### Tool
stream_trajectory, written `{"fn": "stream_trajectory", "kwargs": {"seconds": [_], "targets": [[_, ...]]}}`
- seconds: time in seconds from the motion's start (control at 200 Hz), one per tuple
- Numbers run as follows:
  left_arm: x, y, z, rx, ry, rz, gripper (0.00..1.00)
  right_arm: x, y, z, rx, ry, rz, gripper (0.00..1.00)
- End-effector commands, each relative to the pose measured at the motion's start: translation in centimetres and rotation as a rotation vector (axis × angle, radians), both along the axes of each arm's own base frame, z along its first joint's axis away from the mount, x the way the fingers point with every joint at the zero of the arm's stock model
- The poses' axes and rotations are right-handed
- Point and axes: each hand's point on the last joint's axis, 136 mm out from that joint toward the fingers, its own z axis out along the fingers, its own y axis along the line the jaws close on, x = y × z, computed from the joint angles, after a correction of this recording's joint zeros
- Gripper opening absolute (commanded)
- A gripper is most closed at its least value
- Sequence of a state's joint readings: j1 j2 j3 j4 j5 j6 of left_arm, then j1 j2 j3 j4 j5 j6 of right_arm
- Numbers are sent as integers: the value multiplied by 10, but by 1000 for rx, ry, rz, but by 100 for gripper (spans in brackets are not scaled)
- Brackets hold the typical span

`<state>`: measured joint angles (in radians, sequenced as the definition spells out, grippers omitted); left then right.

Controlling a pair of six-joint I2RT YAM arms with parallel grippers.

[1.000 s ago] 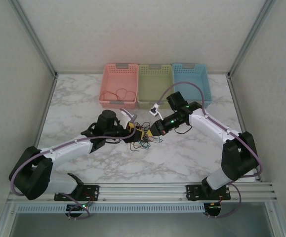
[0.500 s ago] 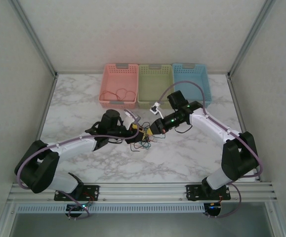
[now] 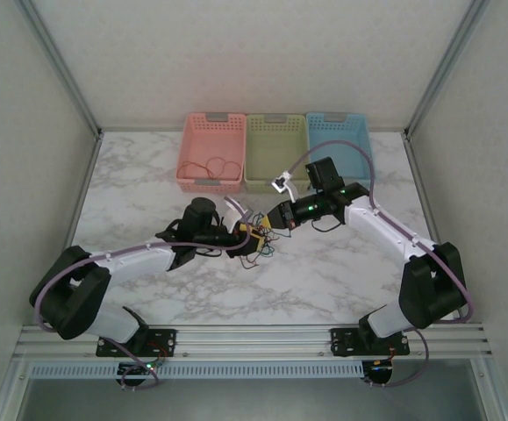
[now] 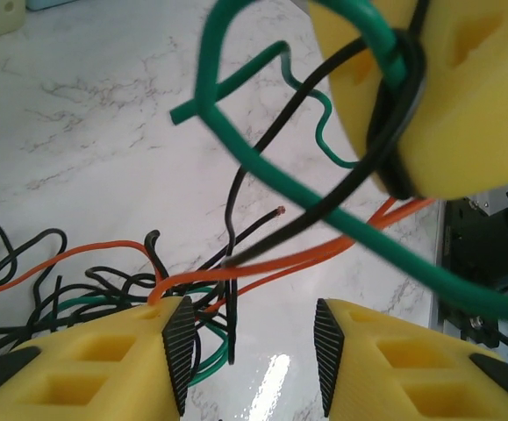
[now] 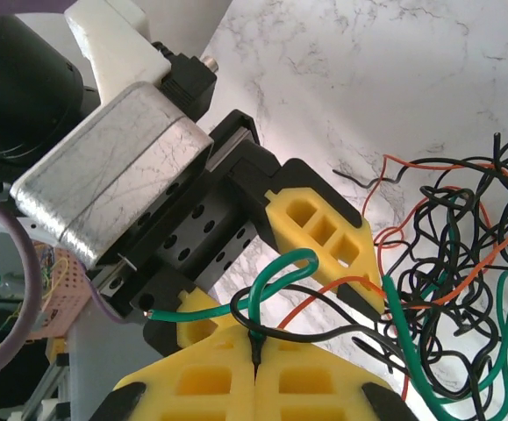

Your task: Untangle the cables

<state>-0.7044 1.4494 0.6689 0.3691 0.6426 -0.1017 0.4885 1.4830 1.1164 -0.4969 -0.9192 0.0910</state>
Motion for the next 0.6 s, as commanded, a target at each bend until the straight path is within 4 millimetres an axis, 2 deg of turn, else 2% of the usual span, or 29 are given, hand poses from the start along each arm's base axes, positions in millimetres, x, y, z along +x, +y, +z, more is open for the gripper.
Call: {"fn": "stream_trajectory", "kwargs": {"seconds": [0.0, 0.18, 0.295, 0.461, 0.596], "targets": [[5, -15, 12, -27, -37, -15, 39, -3, 4, 6, 45, 17, 17, 5], [11, -17, 10, -17, -60, 5, 16, -4, 2, 5, 31, 14, 14, 6], [14, -9, 10, -5, -77, 47, 0, -3, -1, 3, 11, 9, 1, 7], [22, 14, 15, 12, -117, 189, 0, 0, -5, -2, -32, 4, -32, 17], [18, 31, 19, 28, -125, 247, 0, 2, -13, -7, -90, -12, -68, 35]]}}
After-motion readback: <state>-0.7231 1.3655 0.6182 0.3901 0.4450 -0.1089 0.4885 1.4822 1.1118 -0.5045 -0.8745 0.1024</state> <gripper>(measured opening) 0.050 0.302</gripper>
